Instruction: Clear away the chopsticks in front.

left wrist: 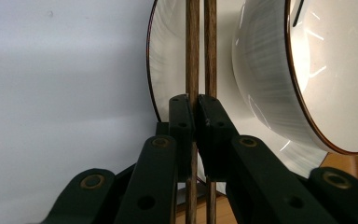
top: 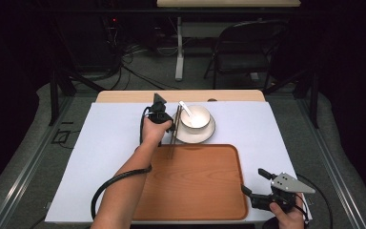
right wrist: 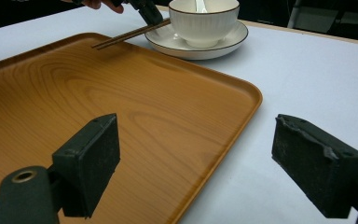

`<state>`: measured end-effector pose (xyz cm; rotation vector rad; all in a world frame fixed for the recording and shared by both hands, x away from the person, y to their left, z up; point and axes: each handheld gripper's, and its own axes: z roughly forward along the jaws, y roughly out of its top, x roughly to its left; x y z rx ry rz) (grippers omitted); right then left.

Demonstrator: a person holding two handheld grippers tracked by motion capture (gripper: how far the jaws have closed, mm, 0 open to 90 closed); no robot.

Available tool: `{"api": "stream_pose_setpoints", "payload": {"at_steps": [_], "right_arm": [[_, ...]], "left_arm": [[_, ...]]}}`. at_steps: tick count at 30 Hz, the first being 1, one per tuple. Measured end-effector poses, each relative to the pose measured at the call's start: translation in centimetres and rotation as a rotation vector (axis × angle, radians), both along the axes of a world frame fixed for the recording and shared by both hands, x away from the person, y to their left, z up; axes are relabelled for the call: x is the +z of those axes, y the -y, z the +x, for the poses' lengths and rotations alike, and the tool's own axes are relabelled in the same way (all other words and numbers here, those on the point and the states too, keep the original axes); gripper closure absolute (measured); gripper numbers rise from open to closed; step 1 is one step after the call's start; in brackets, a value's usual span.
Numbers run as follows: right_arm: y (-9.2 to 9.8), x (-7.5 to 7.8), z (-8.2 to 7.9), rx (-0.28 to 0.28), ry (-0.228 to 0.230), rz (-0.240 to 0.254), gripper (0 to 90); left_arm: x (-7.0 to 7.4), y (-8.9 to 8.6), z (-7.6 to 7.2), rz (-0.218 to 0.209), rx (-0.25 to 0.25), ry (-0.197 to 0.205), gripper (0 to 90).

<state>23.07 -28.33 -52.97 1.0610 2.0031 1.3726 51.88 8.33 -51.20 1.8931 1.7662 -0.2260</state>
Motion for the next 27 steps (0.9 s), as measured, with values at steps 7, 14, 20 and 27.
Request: {"api": "stream_pose_setpoints", "payload": {"at_steps": [7,14,20,27], "right_arm": [[0.0,0.0,0.0,0.000,0.000,0.000,14.8],[0.0,0.0,0.0,0.000,-0.002,0.000,14.9],[-0.1,0.0,0.0,-0.001,-0.002,-0.001,14.8],[0.0,0.0,0.0,-0.002,-0.003,0.002,14.8]], "left_arm": [[0.2,-0.5,0.0,-0.011,0.010,0.004,84.6],[1.1,-1.7,-0.5,-0.017,0.023,0.019,84.6],[2.3,-2.9,-1.3,-0.028,0.043,0.043,84.6],[3.6,-4.1,-3.5,-0.042,0.037,0.062,84.6]]}}
